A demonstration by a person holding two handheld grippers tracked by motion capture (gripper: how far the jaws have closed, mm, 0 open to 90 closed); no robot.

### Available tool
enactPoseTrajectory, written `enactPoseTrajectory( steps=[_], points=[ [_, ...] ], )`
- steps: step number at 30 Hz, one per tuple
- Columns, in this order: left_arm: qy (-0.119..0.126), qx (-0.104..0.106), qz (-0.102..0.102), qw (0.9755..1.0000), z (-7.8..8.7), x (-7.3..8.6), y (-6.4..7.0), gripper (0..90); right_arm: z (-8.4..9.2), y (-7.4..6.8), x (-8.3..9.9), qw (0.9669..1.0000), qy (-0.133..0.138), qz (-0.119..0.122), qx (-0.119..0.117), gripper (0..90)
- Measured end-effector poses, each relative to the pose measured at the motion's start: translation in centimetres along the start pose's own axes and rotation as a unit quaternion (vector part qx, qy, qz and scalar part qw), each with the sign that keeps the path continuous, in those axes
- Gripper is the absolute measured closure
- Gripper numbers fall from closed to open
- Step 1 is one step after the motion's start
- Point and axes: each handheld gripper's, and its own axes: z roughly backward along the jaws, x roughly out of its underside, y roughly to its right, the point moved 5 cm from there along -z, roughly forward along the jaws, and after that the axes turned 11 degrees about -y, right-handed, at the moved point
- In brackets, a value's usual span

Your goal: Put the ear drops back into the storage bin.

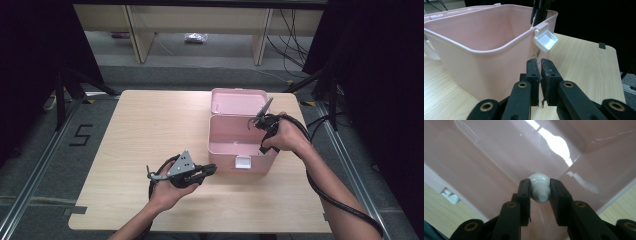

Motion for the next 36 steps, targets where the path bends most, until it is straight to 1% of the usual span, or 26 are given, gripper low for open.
enactPoseTrajectory(
  steps=[2, 3, 4, 5, 7, 9, 12, 13, 14, 15, 16, 17, 18, 19, 21, 23, 24, 25, 26, 28, 29, 30, 31, 33, 35, 36],
  points=[
    [0.001, 0.0, 0.003, 1.0, 0.0, 0.0, 0.0, 84.2, -0.1, 0.0, -0.1, 1.0, 0.001, 0.004, 0.002, 72.1],
    [0.001, 0.0, 0.0, 1.0, -0.1, 0.0, 0.0, 84.2, -0.1, 0.1, -0.1, 0.9999, 0.001, 0.008, 0.007, 72.2],
    [0.001, 0.0, 0.004, 1.0, -0.1, 0.0, 0.0, 84.2, -0.1, 0.1, -0.1, 1.0, 0.0, 0.006, 0.005, 72.1],
    [0.0, 0.0, 0.001, 1.0, -0.1, 0.0, 0.0, 84.2, -0.1, 0.0, -0.1, 1.0, -0.002, 0.001, 0.003, 72.1],
    [0.0, 0.0, 0.0, 1.0, -0.1, 0.0, 0.0, 84.1, -0.2, 0.0, -0.2, 1.0, -0.001, 0.006, 0.004, 72.1],
    [0.0, 0.0, 0.0, 1.0, 0.0, 0.0, 0.0, 84.0, -0.2, -0.1, -0.3, 1.0, -0.007, -0.003, 0.001, 72.1],
    [0.001, 0.0, 0.002, 1.0, 0.0, 0.0, 0.0, 83.9, -0.4, 0.1, -0.4, 0.9999, -0.003, 0.011, 0.007, 72.1],
    [0.0, 0.001, 0.0, 1.0, 0.0, 0.0, 0.0, 84.0, -0.3, -0.2, -0.4, 1.0, -0.008, -0.003, 0.001, 72.1],
    [0.0, 0.001, 0.0, 1.0, 0.0, 0.0, 0.0, 83.9, -0.4, -0.1, -0.4, 1.0, -0.007, 0.001, 0.003, 72.1],
    [0.0, 0.001, 0.001, 1.0, 0.0, 0.0, 0.0, 84.0, -0.5, 0.0, -0.4, 0.9999, -0.006, 0.012, 0.008, 72.1],
    [0.0, 0.001, 0.0, 1.0, 0.0, 0.0, 0.0, 83.9, -0.5, -0.1, -0.4, 0.9999, -0.01, 0.004, 0.003, 72.1],
    [0.0, 0.001, 0.0, 1.0, 0.0, 0.0, 0.0, 83.9, -0.5, -0.1, -0.5, 0.9999, -0.01, 0.003, 0.004, 72.1],
    [0.0, 0.0, 0.0, 1.0, 0.0, 0.1, 0.0, 83.9, -0.5, -0.2, -0.5, 0.9999, -0.013, -0.004, 0.002, 72.1],
    [0.0, 0.0, 0.0, 1.0, 0.0, 0.1, 0.0, 83.9, -0.5, -0.1, -0.5, 0.9999, -0.012, -0.003, 0.005, 72.1],
    [0.0, 0.0, 0.001, 1.0, 0.0, 0.1, 0.0, 83.8, -0.6, -0.2, -0.6, 0.9999, -0.013, -0.004, 0.003, 72.1],
    [0.0, 0.0, 0.0, 1.0, 0.0, 0.1, 0.0, 83.8, -0.7, 0.0, -0.6, 0.9999, -0.011, 0.008, 0.007, 72.1],
    [0.0, 0.0, 0.001, 1.0, 0.0, 0.1, 0.0, 83.8, -0.7, -0.2, -0.6, 0.9999, -0.016, -0.002, 0.003, 72.1],
    [0.0, 0.0, 0.0, 1.0, 0.0, 0.1, -0.1, 83.8, -0.7, -0.2, -0.7, 0.9998, -0.017, -0.003, 0.006, 72.1],
    [-0.001, 0.0, 0.0, 1.0, 0.0, 0.1, -0.1, 83.8, -0.8, -0.2, -0.7, 0.9998, -0.017, -0.005, 0.005, 72.1],
    [0.0, 0.0, 0.0, 1.0, 0.0, 0.1, -0.1, 83.8, -0.8, -0.2, -0.7, 0.9998, -0.019, -0.002, 0.003, 72.1],
    [-0.001, 0.0, 0.0, 1.0, 0.0, 0.1, -0.1, 83.7, -1.0, 0.0, -0.7, 0.9998, -0.014, 0.01, 0.009, 72.1],
    [0.0, 0.0, 0.0, 1.0, 0.0, 0.1, -0.1, 83.7, -1.0, 0.1, -0.8, 0.9998, -0.014, 0.012, 0.011, 72.1],
    [0.0, 0.0, 0.001, 1.0, 0.0, 0.1, -0.1, 83.7, -0.9, -0.1, -0.8, 0.9998, -0.019, -0.003, 0.007, 72.1],
    [0.0, 0.0, 0.0, 1.0, 0.0, 0.1, -0.1, 83.7, -1.0, -0.2, -0.8, 0.9998, -0.021, -0.005, 0.004, 72.1],
    [0.0, 0.0, 0.0, 1.0, 0.0, 0.1, -0.1, 83.7, -1.1, -0.1, -0.9, 0.9998, -0.022, 0.0, 0.003, 72.1],
    [-0.001, 0.0, 0.0, 1.0, 0.0, 0.1, -0.1, 83.7, -1.1, 0.0, -0.9, 0.9997, -0.018, 0.009, 0.01, 72.1]
  ],
)
